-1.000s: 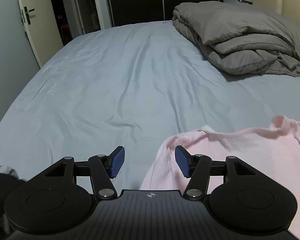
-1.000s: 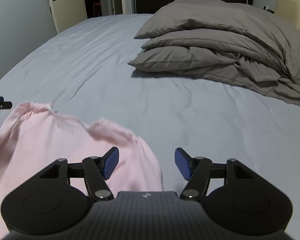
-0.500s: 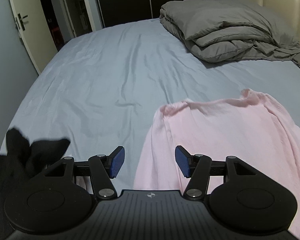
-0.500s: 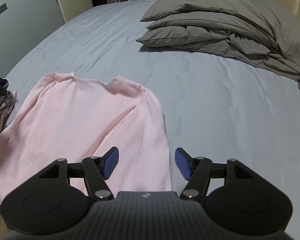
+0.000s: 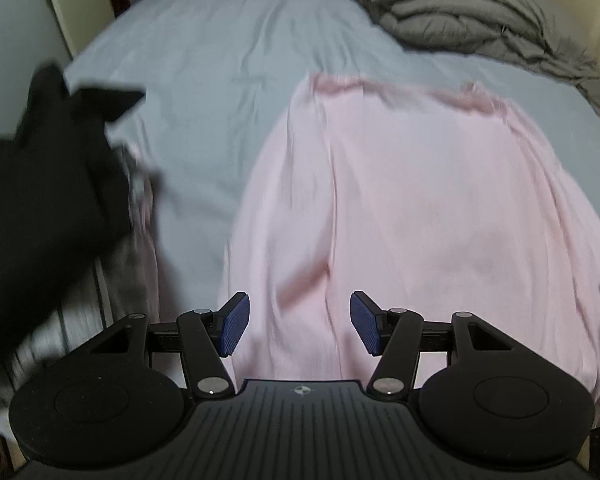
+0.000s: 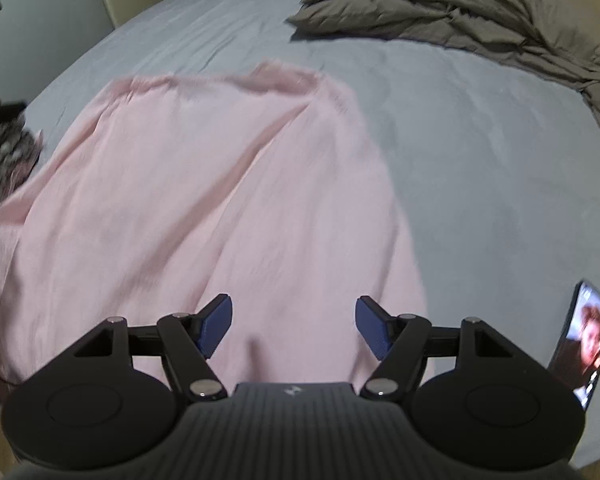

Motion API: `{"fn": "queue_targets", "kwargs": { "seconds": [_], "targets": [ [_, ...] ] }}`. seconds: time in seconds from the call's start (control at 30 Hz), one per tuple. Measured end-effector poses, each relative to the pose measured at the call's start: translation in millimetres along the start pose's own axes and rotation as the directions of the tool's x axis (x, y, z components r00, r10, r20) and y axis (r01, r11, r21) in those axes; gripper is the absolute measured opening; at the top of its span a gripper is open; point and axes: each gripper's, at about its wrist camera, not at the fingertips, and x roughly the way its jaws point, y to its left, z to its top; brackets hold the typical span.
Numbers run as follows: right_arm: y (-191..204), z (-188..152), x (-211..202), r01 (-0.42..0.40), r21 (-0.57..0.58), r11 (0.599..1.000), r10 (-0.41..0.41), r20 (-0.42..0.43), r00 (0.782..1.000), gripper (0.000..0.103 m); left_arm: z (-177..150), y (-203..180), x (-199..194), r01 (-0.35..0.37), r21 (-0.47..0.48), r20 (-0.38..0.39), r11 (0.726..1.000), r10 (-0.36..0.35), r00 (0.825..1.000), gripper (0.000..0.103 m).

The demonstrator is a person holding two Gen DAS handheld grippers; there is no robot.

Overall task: Fold clothes
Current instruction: 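Lay the pink garment flat on the bed and open both grippers, then grasp the garment's hem edge with both grippers side by side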

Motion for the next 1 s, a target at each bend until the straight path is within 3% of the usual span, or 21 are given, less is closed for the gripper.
{"fn": "queue_targets", "kwargs": {
  "seconds": [0.23, 0.37, 0.4, 0.43, 0.5, 0.6, 0.77, 1.0],
  "targets": [
    [9, -26, 19, 0.0, -0.103, 0.995, -0.008, -0.082, 0.997, 0.076, -29, 0, 19, -0.044, 0.027, -0.067, 0.999, 0.045, 0.997, 0.054],
    [2, -32, 31, 0.0, -0.083, 0.997, -0.009, -0.119, 0.993, 0.073, -33, 6, 27, -0.058, 0.007, -0.092, 0.998, 0.058, 0.994, 0.053],
    [0, -32, 33, -0.004, -0.072, 0.997, -0.005, -0.124, 0.992, 0.065, -33, 8, 29, -0.059, -0.002, -0.097, 0.998, 0.059, 0.994, 0.051],
    [-2, -32, 34, -0.002, -0.068, 0.998, -0.007, -0.126, 0.992, 0.049, -32, 9, 29, -0.053, -0.008, -0.098, 0.999, 0.052, 0.994, 0.047],
    [-5, -31, 35, 0.003, -0.058, 0.998, -0.011, -0.131, 0.991, 0.026, -30, 11, 31, -0.04, -0.02, -0.102, 0.999, 0.037, 0.994, 0.031],
    [-11, -29, 34, 0.021, -0.05, 0.999, -0.027, -0.121, 0.992, 0.009, -27, 12, 32, -0.026, -0.023, -0.104, 0.999, 0.023, 0.994, 0.017],
    [-19, -23, 26, 0.068, -0.034, 0.997, -0.07, -0.085, 0.994, 0.004, -24, 12, 27, -0.045, -0.023, -0.072, 0.999, 0.044, 0.996, 0.003],
    [-28, -18, 21, 0.092, 0.009, 0.996, -0.091, -0.062, 0.994, 0.006, -22, 15, 27, -0.057, -0.054, -0.072, 0.997, 0.053, 0.996, 0.002]
  ]
}}
